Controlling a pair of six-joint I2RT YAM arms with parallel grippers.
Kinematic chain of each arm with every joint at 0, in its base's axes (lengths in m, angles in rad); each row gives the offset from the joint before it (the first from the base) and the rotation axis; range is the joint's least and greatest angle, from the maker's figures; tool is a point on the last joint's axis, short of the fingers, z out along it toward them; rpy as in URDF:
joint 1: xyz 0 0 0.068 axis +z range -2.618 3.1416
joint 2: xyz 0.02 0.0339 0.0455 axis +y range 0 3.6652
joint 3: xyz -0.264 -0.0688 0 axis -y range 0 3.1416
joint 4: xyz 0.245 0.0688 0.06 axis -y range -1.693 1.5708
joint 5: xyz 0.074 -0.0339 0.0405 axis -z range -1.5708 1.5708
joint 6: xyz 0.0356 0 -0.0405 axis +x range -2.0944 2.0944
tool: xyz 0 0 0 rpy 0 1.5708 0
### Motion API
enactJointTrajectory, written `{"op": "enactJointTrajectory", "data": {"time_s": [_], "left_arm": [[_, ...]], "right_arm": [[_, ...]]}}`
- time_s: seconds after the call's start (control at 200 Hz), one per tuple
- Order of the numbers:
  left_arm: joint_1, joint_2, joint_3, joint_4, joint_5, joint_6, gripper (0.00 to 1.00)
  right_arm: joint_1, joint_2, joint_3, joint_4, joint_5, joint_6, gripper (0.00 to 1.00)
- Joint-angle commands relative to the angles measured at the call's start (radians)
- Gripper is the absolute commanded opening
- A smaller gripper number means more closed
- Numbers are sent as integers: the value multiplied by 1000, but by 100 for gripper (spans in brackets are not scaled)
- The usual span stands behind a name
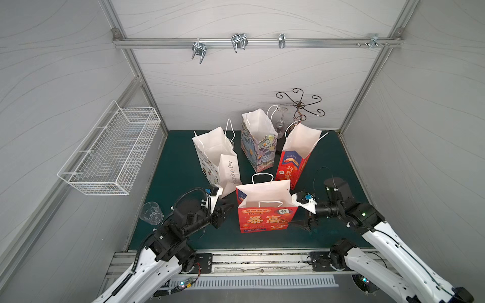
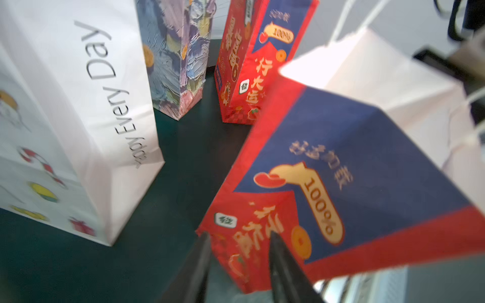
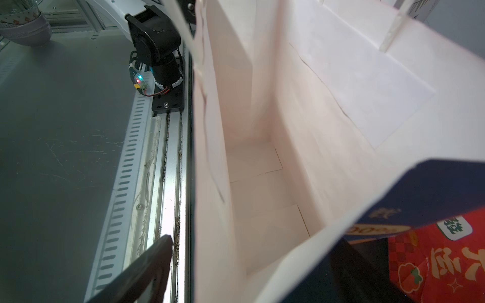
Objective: Put away the paper bag
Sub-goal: Press the paper bag at the center of the board.
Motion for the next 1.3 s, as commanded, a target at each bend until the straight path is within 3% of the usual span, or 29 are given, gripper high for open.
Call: {"op": "enactJointTrajectory", "data": {"time_s": [0.0, 0.155, 0.275, 0.415, 0.495, 0.56, 0.725, 0.85, 0.955, 1.011, 1.041, 1.126, 1.296], "left_arm": [[-1, -56, 82, -135, 88, 209, 55], [0, -93, 72, -101, 272, 261, 69], [0, -16, 25, 119, 356, 177, 74], [0, 115, -17, 404, 377, 79, 77], [-1, 173, -6, 419, 370, 103, 71], [-2, 201, 10, 384, 370, 138, 59], [-1, 204, 0, 342, 339, 203, 38], [-1, 189, -14, 341, 323, 211, 35], [-1, 181, -27, 344, 316, 206, 32], [-2, 180, -31, 346, 310, 202, 29], [-2, 179, -32, 347, 306, 200, 27], [-1, 172, -37, 345, 300, 190, 23], [-1, 135, -60, 350, 285, 173, 20]], "right_arm": [[7, -2, 8, 7, 2, 22, 91], [8, 0, 13, 16, -30, 31, 91], [14, 6, 0, 42, -69, 50, 90], [19, 24, -6, 119, -120, 102, 88], [33, 41, -1, 165, -155, 147, 86], [52, 48, -7, 200, -162, 178, 86], [87, 37, -29, 221, -97, 217, 87], [87, 21, -16, 113, 71, 303, 90], [88, 26, -10, -4, -2, 371, 92], [97, 16, -27, 43, -32, 447, 99], [103, 10, -44, 83, -13, 552, 99], [118, 17, -75, 160, 37, 664, 99], [158, 53, -142, 226, 221, 758, 98]]}}
